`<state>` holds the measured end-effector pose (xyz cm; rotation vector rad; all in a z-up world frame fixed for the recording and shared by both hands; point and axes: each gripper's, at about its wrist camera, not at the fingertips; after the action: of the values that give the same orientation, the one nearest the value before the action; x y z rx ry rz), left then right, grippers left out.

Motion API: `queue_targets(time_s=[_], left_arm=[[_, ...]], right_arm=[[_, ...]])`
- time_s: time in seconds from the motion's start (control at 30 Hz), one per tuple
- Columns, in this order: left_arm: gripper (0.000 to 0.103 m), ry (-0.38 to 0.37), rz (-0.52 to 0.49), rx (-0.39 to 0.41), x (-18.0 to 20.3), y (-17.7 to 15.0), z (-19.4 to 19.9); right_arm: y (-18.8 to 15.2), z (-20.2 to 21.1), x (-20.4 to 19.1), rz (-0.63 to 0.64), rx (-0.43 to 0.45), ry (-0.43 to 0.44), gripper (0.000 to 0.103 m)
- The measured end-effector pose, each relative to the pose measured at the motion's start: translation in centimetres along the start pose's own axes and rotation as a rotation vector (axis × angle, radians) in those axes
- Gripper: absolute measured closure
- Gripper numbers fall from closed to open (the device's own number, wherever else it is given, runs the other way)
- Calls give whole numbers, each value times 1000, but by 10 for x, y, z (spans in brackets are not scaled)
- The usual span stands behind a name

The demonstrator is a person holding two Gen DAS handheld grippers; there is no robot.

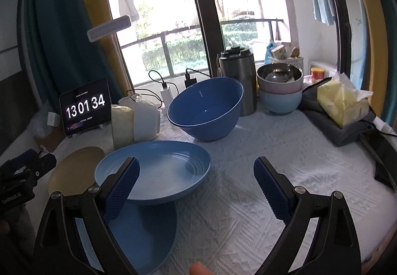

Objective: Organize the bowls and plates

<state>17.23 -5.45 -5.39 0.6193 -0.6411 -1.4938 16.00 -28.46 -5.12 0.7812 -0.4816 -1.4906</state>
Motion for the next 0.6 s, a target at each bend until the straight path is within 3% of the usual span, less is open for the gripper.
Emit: queue_targets(time_s=[0.17,0.23,0.37,0.5,0.6], left_arm=[[3,-34,-8,-55,10,12,-19],[11,-43,-12,-82,14,16,-29],[16,-64,-11,-161,19,19,-51],[34,-68,1,-225,20,19,-68],[36,-78,4,-261,20,18,-79]], right_arm=[[7,-18,5,-14,-50,32,13],[9,-26,7,-22,-64,42,13],[13,-44,10,-47,-114,58,25],[13,-63,14,-71,-175,75,35],[12,-75,16,-88,-215,82,45]])
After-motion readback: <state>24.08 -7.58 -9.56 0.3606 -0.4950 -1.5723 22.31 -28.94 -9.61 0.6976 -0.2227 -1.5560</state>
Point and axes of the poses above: each gripper's, at about its wrist camera, not at the fingertips, and z roughly against the way its jaws point, x to its right, y to its top, and after that the axes turned 14 degrees about -x, right-handed
